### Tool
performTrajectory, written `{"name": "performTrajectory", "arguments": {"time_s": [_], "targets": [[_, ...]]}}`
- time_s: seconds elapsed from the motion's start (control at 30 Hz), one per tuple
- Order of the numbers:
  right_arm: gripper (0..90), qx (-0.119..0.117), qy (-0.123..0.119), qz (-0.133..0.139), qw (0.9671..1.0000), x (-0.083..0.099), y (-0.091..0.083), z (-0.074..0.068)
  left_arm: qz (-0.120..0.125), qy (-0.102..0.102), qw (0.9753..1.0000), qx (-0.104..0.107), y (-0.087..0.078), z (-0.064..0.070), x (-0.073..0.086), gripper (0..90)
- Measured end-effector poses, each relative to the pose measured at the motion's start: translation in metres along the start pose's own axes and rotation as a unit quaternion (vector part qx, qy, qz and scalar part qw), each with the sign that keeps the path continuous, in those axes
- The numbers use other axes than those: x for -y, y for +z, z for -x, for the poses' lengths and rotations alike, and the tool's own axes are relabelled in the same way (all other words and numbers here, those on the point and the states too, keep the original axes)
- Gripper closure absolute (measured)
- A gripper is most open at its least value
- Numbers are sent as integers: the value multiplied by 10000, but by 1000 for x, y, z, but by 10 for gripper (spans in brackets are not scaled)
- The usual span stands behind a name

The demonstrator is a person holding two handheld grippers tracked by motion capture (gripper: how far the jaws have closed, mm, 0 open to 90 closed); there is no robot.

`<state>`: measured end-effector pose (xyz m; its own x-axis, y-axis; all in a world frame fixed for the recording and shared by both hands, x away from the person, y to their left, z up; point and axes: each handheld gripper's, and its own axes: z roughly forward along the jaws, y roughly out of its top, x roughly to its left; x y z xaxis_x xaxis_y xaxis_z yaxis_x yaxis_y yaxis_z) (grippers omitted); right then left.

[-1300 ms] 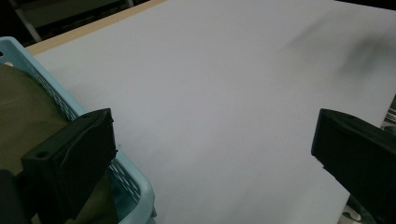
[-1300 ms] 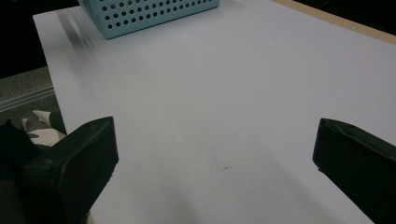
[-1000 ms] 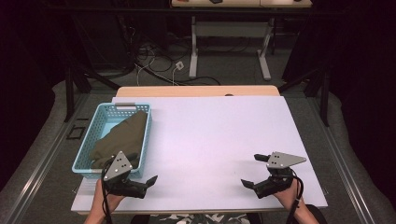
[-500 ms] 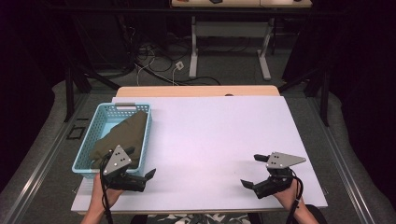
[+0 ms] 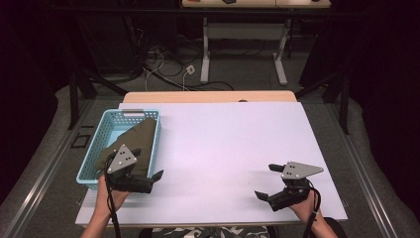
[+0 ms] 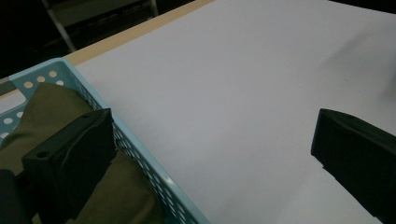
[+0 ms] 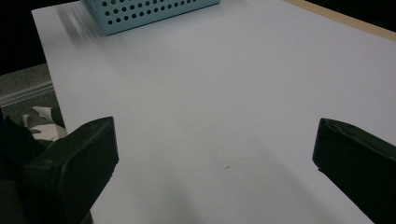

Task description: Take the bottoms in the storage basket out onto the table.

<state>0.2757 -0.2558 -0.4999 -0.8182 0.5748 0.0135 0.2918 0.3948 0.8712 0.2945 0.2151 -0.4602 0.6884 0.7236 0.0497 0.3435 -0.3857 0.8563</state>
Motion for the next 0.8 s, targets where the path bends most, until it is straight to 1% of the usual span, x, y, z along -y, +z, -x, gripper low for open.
{"name": "performTrajectory", "arguments": {"time_s": [0.07, 0.1, 0.2, 0.33, 0.47, 0.67, 0.73, 0.8], "targets": [[0, -4, 0, 3, 10000, 0, 0, 0, 0, -39, 10000, 2, 1, -2, -1, 1], [0, 0, -4, 8, 10000, 0, 0, 0, -16, -64, 10000, 38, 2, -4, -2, 3], [1, -3, 4, 11, 10000, 0, 0, 0, -68, -76, 9999, 48, 4, -8, -5, 3], [1, -5, 2, 10, 10000, 0, 0, 0, -123, -53, 9999, 94, 7, -14, -9, 3], [1, 3, 2, 20, 10000, 0, -1, 0, -147, -36, 9998, 108, 8, -17, -12, 2], [2, 10, 25, 18, 10000, 0, -1, 1, -169, -58, 9998, 124, 10, -24, -17, 2], [3, 1, 2, 5, 10000, 0, -1, 1, -143, -97, 9996, 233, 10, -28, -18, 2], [3, -3, -2, 9, 10000, 0, -1, 1, -152, -112, 9995, 250, 11, -31, -18, 2]]}}
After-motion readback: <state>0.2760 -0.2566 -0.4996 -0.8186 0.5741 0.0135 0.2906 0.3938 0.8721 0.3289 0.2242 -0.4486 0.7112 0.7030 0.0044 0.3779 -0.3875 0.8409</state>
